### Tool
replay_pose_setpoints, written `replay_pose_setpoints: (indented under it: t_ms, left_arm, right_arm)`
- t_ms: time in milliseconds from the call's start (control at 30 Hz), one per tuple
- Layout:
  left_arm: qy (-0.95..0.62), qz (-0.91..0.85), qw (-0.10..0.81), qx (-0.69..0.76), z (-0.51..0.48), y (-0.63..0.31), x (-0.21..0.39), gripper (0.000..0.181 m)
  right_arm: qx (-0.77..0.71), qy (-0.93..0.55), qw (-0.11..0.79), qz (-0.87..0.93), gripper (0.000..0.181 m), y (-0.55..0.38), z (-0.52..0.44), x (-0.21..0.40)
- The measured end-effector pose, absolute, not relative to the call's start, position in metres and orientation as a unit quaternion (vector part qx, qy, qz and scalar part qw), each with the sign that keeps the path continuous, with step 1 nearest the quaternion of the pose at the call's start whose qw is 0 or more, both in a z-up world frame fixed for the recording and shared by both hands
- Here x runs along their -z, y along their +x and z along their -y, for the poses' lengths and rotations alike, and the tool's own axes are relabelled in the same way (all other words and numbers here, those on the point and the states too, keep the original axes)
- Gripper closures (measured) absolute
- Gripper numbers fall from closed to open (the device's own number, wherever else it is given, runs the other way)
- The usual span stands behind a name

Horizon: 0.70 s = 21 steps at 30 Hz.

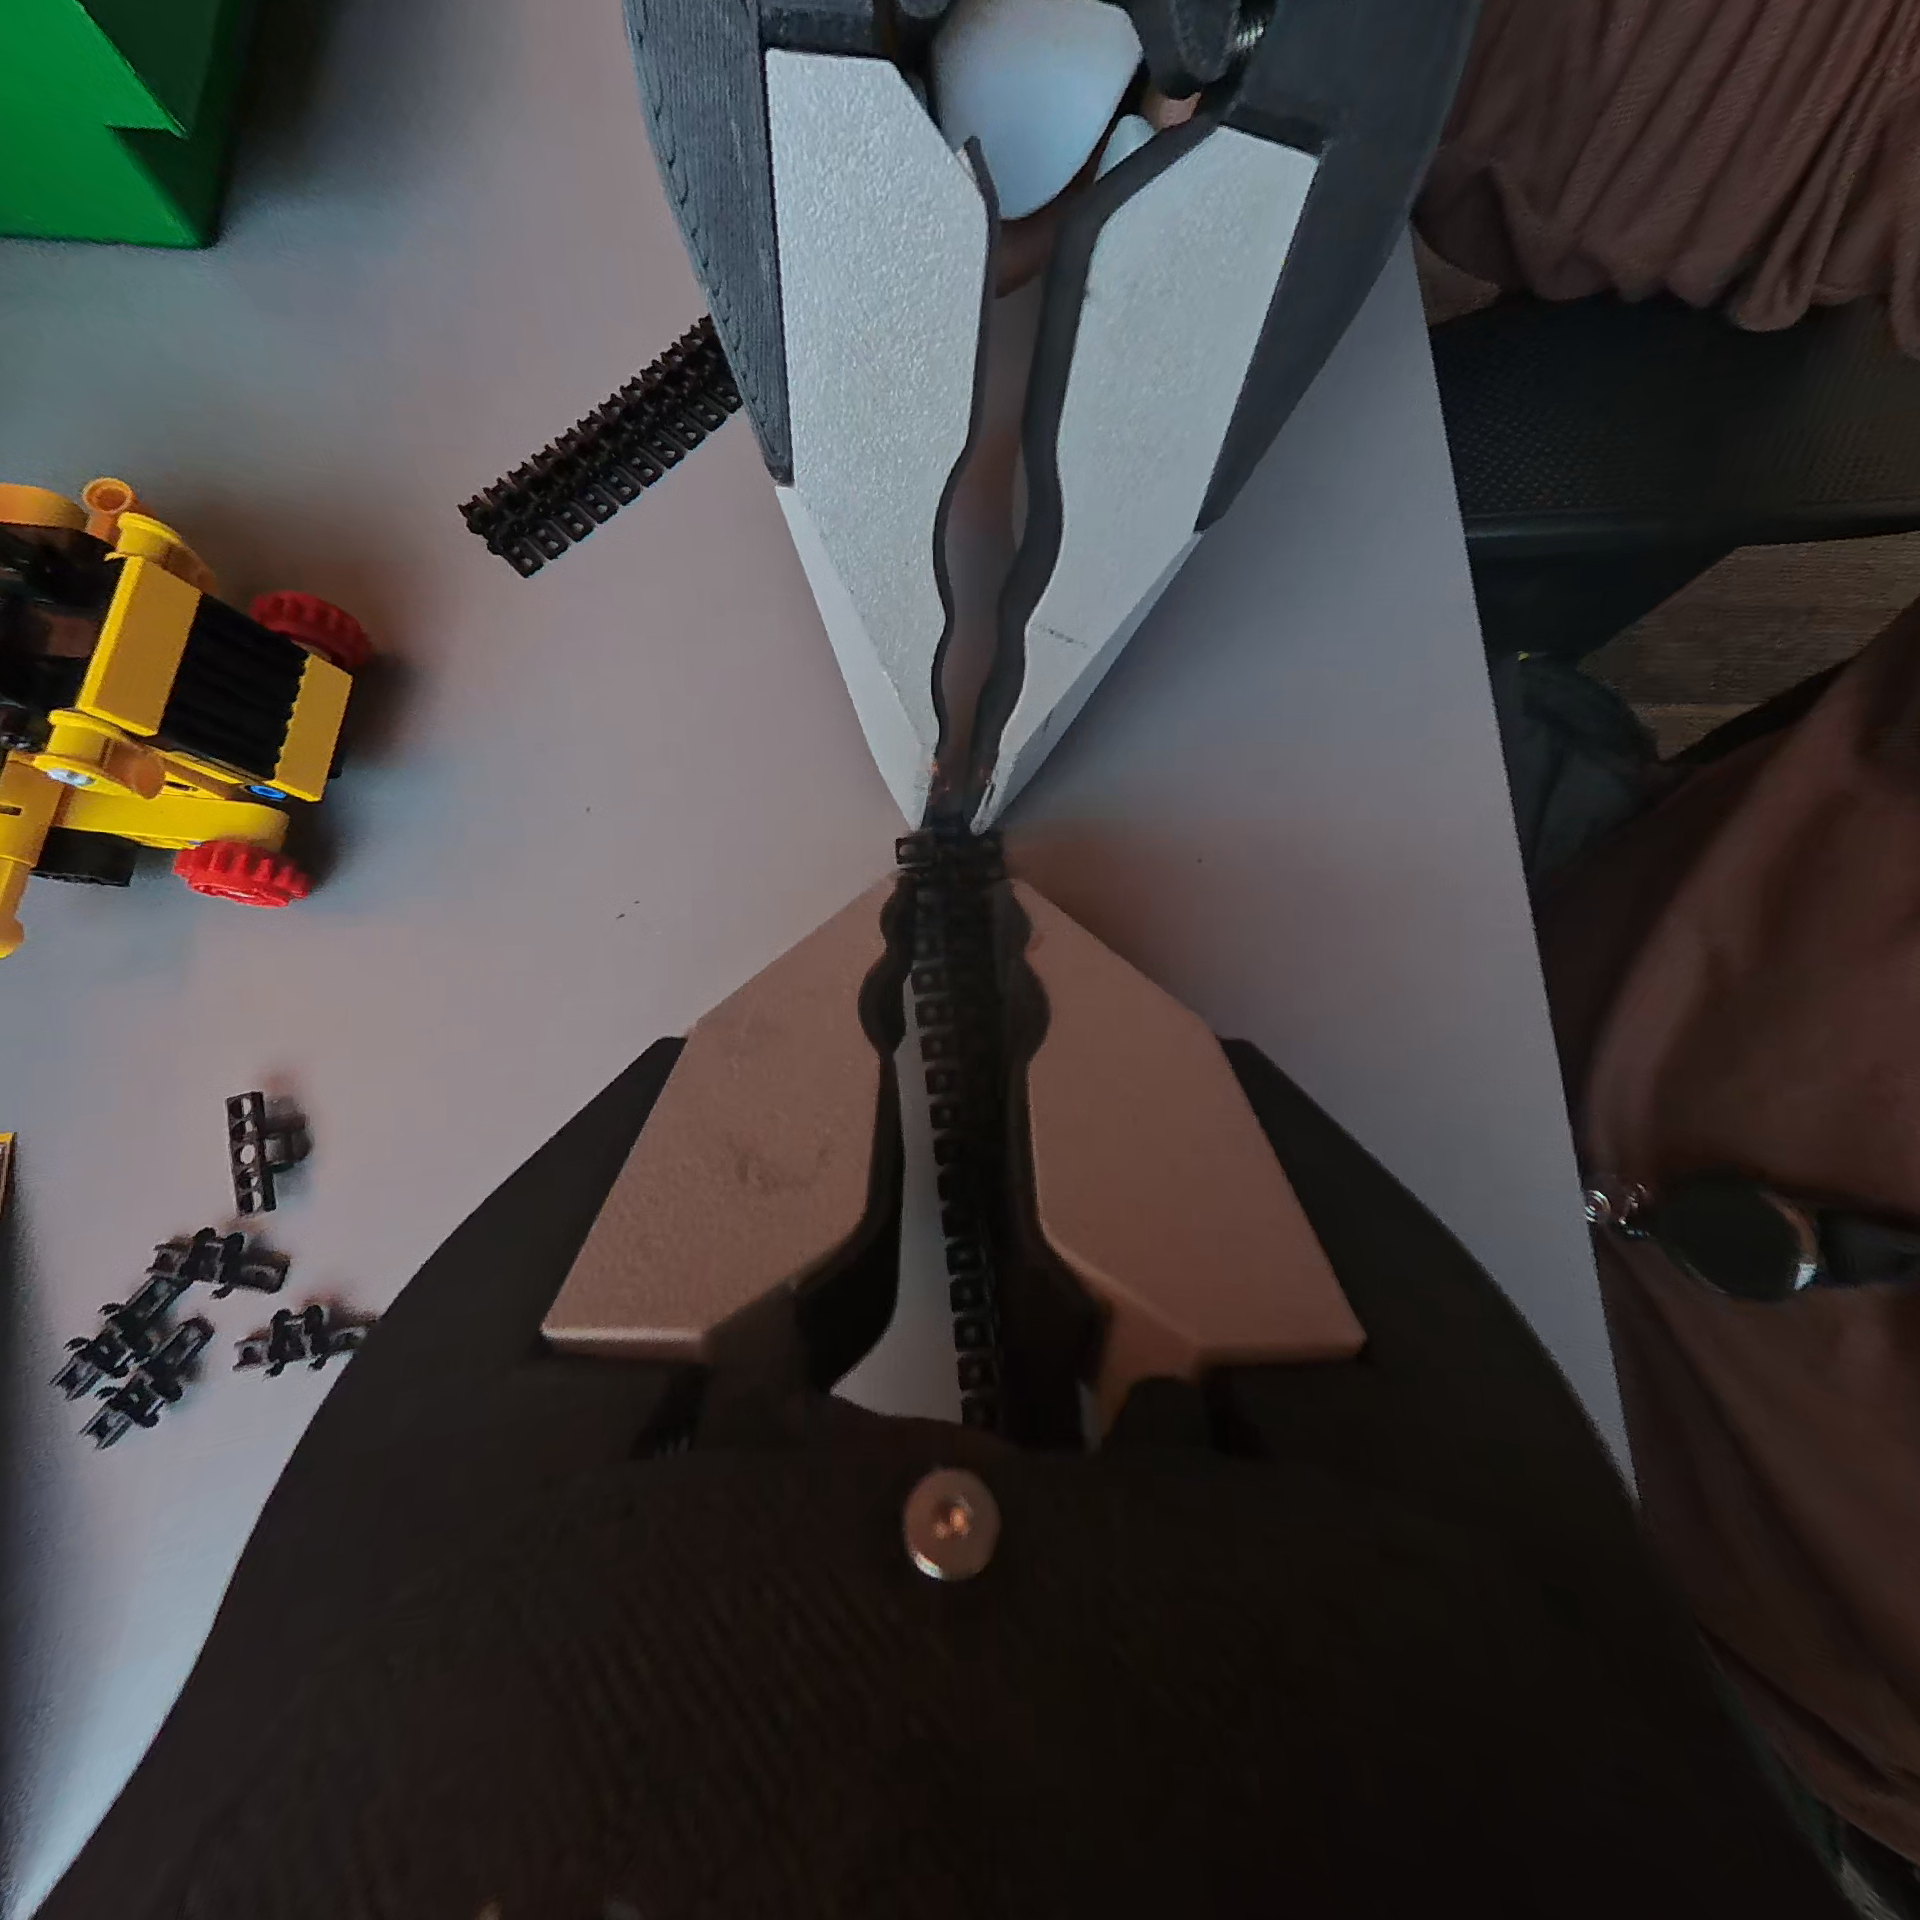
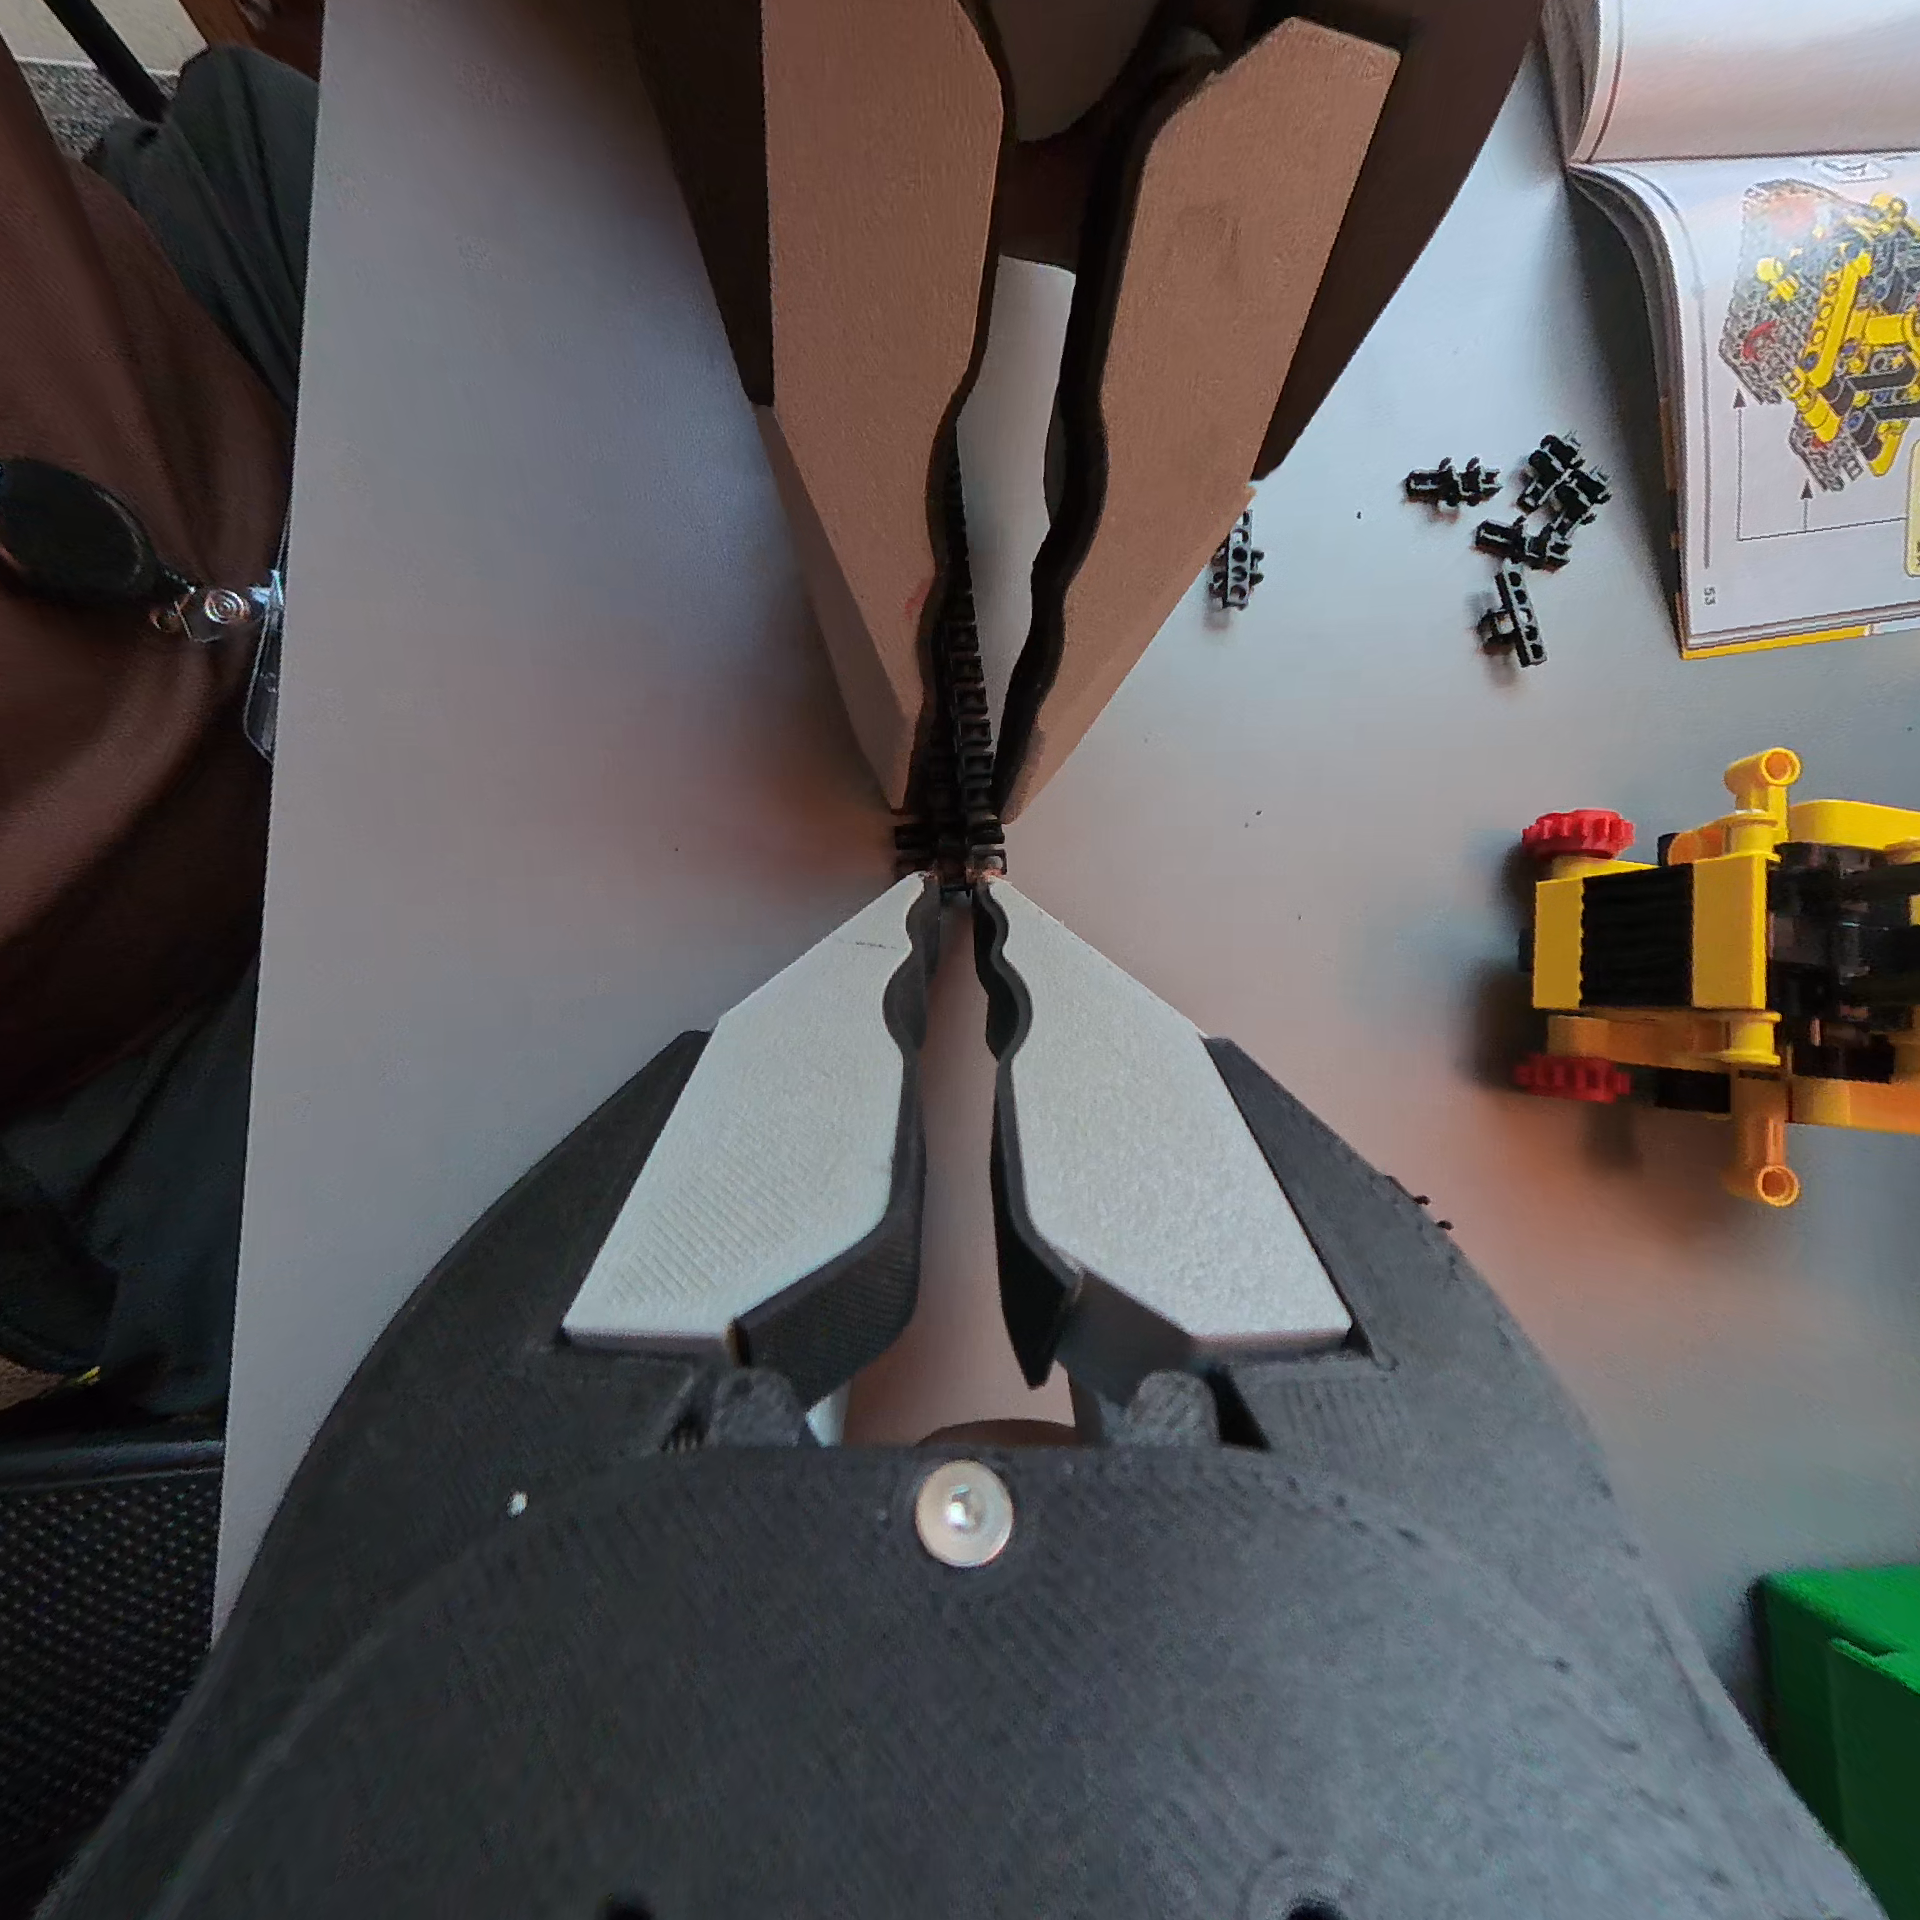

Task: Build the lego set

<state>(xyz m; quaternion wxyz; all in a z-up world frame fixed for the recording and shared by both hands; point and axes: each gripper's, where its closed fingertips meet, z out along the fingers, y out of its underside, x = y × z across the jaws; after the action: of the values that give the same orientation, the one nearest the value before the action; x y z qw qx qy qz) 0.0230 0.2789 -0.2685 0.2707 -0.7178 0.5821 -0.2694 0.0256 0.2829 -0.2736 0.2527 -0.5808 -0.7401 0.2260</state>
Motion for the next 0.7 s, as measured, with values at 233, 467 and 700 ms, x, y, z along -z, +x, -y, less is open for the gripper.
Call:
replay_pose_setpoints:
  t_ms: [233,467,700]
  left_arm:
    - [-0.72,-0.568,0.287,0.277,-0.2874,0.0227,0.2618,0.181]
    - [-0.717,-0.583,0.275,0.264,-0.2842,0.0252,0.2699,0.181]
    - [-0.714,-0.581,0.278,0.276,-0.2829,0.0267,0.2653,0.181]
  right_arm:
    - [-0.225,-0.577,0.254,0.743,0.178,0.0238,-0.2836,0.2737]
    - [-0.228,-0.577,0.253,0.742,0.178,0.0231,-0.2834,0.2744]
    - [-0.228,-0.577,0.254,0.742,0.178,0.0232,-0.2835,0.2745]
